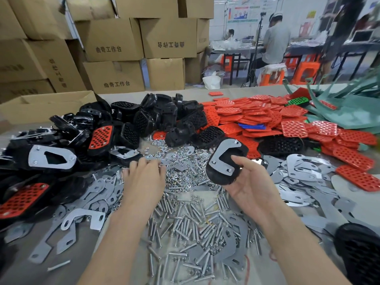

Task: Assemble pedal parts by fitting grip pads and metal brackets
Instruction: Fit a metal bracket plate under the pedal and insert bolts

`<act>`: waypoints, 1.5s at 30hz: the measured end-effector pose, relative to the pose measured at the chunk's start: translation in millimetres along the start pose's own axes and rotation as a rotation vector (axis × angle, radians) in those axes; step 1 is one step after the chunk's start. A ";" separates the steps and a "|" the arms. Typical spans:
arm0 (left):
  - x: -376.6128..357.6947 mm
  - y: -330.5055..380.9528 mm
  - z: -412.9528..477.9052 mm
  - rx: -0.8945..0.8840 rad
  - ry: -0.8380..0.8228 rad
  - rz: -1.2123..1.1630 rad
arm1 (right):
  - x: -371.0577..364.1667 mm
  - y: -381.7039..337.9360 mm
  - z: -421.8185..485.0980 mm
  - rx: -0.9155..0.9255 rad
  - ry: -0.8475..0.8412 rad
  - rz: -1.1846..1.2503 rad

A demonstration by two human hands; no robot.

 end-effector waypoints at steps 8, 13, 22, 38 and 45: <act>-4.5 1.3 2.7 -0.032 -0.018 -0.122 | -0.4 -1.2 2.7 0.017 0.006 -0.042; 9.3 2.4 6.1 0.006 0.081 -0.402 | -0.1 -1.0 4.5 0.020 0.005 -0.050; 15.9 20.6 -2.6 0.166 0.053 -1.241 | -1.5 -2.8 5.5 0.039 -0.051 -0.025; 38.0 50.8 -20.8 -0.149 0.150 -1.094 | -6.5 -3.2 4.2 0.076 -0.113 -0.033; 8.8 44.8 -16.1 0.232 -0.121 -1.383 | -15.0 -3.0 1.4 0.097 -0.125 -0.100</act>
Point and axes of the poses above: each hand's wrist, its own z-axis towards the middle knuckle, its own x-axis out of the back of the hand, y = z × x, the point moved 9 cm from there along z, towards the middle knuckle, and after that the axes turned 8 degrees about y, right-handed, at the moved point
